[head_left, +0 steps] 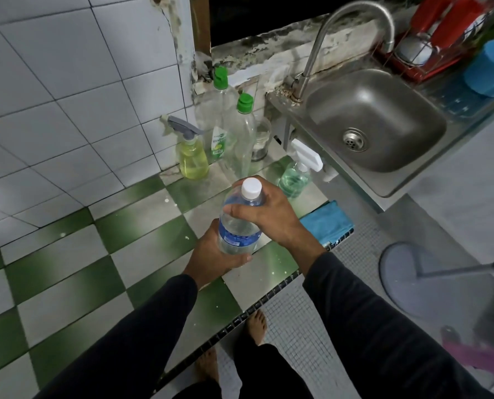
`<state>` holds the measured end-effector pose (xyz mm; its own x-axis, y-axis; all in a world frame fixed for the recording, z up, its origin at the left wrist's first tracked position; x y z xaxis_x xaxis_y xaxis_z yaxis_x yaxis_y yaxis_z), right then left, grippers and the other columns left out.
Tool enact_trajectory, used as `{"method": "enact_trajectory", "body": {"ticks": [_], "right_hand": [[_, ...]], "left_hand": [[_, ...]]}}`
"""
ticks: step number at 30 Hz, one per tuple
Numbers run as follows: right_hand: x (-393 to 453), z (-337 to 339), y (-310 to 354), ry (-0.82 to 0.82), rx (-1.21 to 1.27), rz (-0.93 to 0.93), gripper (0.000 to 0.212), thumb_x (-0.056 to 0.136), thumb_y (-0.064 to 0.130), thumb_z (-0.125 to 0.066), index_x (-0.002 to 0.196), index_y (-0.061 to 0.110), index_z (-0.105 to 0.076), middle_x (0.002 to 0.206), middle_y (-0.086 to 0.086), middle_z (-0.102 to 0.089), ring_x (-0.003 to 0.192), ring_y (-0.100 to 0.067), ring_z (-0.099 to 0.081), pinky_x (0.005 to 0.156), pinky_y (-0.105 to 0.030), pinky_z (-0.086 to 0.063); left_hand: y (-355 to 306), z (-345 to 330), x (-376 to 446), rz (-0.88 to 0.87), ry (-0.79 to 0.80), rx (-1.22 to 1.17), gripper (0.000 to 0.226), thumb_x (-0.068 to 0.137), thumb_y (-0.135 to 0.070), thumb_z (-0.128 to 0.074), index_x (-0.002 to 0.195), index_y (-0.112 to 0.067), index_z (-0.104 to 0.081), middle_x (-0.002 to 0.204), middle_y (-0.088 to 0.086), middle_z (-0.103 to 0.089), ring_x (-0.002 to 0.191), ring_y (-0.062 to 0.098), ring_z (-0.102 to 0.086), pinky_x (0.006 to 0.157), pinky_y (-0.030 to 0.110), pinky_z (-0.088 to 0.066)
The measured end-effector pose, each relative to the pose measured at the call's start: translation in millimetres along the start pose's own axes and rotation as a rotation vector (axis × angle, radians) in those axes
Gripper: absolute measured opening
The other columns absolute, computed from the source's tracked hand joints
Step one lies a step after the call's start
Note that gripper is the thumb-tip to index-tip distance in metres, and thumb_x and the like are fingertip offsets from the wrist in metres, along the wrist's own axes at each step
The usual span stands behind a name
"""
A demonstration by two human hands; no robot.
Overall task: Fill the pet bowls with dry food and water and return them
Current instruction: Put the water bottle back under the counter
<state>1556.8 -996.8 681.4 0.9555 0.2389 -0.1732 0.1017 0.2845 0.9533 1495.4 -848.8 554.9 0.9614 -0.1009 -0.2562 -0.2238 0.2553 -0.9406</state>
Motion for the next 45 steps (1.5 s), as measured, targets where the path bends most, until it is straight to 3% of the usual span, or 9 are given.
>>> {"method": "enact_trajectory", "body": {"ticks": [7,11,14,16,18,21,27,34,45], "right_hand": [[16.3,0.7,-1.4,0.013,-0.017,-0.024,0.044,0.062,0.041,-0.086,0.096,0.018,-0.07,0.095,0.0,-0.075,0.093,-0.02,-0.072,0.09,-0.05,-0.057],[18.2,1.4,0.1,0.012,-0.034,-0.03,0.046,0.061,0.045,-0.086,0.095,0.018,-0.071,0.095,0.0,-0.075,0.094,-0.019,-0.072,0.091,-0.05,-0.057],[14.2,0.7,1.8,0.004,-0.032,-0.03,0.045,0.061,0.044,-0.085,0.094,0.017,-0.071,0.094,-0.001,-0.075,0.092,-0.02,-0.072,0.09,-0.05,-0.057],[9.9,-0.7,2.7,-0.008,-0.032,-0.023,0.043,0.062,0.043,-0.085,0.093,0.017,-0.07,0.092,-0.001,-0.075,0.091,-0.02,-0.072,0.088,-0.049,-0.058],[5.2,-1.9,4.8,-0.019,-0.036,-0.015,0.042,0.062,0.041,-0.085,0.093,0.018,-0.069,0.092,0.0,-0.075,0.09,-0.02,-0.072,0.087,-0.048,-0.058],[-2.4,-2.0,10.9,-0.028,-0.025,-0.01,0.038,0.066,0.033,-0.088,0.094,0.016,-0.068,0.092,-0.003,-0.074,0.09,-0.022,-0.072,0.087,-0.048,-0.058],[-24.3,-8.5,30.4,-0.052,-0.014,0.026,0.037,0.064,0.034,-0.087,0.091,0.018,-0.068,0.089,-0.003,-0.074,0.09,-0.024,-0.071,0.088,-0.048,-0.058],[-60.6,-23.8,43.3,-0.084,-0.063,0.037,0.046,0.059,0.046,-0.085,0.091,0.018,-0.067,0.089,-0.003,-0.074,0.087,-0.023,-0.072,0.084,-0.049,-0.059],[-130.5,-49.9,57.3,-0.127,-0.039,0.042,0.036,0.069,0.029,-0.089,0.094,0.015,-0.068,0.09,-0.003,-0.072,0.087,-0.021,-0.071,0.082,-0.042,-0.059]], "left_hand": [[-3.5,-0.8,4.8,-0.005,-0.035,-0.037,0.082,0.07,-0.013,-0.092,0.137,-0.033,-0.049,0.127,-0.001,-0.067,0.118,0.023,-0.067,0.097,0.053,-0.058],[-9.5,-2.4,3.8,-0.033,-0.039,-0.018,0.075,0.072,-0.025,-0.091,0.133,-0.037,-0.05,0.125,-0.009,-0.067,0.118,0.014,-0.065,0.1,0.039,-0.056],[-8.5,-5.1,4.1,-0.041,-0.037,0.012,0.061,0.08,-0.011,-0.087,0.126,-0.031,-0.053,0.115,-0.013,-0.069,0.113,0.007,-0.066,0.096,0.025,-0.054],[-10.5,-4.2,2.1,-0.039,-0.053,-0.007,0.064,0.077,-0.007,-0.089,0.119,-0.038,-0.052,0.109,-0.018,-0.067,0.104,-0.003,-0.065,0.089,0.016,-0.052],[-13.1,-2.2,-1.7,-0.032,-0.066,-0.013,0.076,0.069,-0.01,-0.094,0.123,-0.042,-0.052,0.116,-0.013,-0.068,0.109,0.0,-0.065,0.09,0.018,-0.052],[-16.6,-1.5,-9.6,-0.061,-0.044,-0.058,0.077,0.071,-0.008,-0.092,0.133,-0.029,-0.052,0.123,-0.006,-0.069,0.116,0.013,-0.067,0.094,0.026,-0.057],[-22.8,4.9,-27.7,-0.035,-0.031,-0.069,0.095,0.063,-0.029,-0.099,0.14,-0.036,-0.044,0.13,-0.008,-0.067,0.119,0.013,-0.066,0.1,0.047,-0.057],[-23.0,11.7,-58.1,-0.063,-0.03,-0.057,0.09,0.058,-0.033,-0.101,0.134,-0.035,-0.052,0.125,-0.007,-0.071,0.117,0.014,-0.068,0.101,0.047,-0.056],[-14.8,15.8,-121.8,-0.055,-0.028,-0.052,0.088,0.057,-0.035,-0.099,0.133,-0.034,-0.055,0.121,-0.009,-0.073,0.112,0.014,-0.07,0.099,0.047,-0.057]]}}
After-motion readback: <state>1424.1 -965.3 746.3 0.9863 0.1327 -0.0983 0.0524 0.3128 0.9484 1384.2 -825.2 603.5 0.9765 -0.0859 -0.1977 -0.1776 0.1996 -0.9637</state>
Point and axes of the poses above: each hand's wrist, its own x-axis towards the middle knuckle, its own z-axis out of the back of the hand, y = z × x, the point moved 1 cm from there along x, towards the middle knuckle
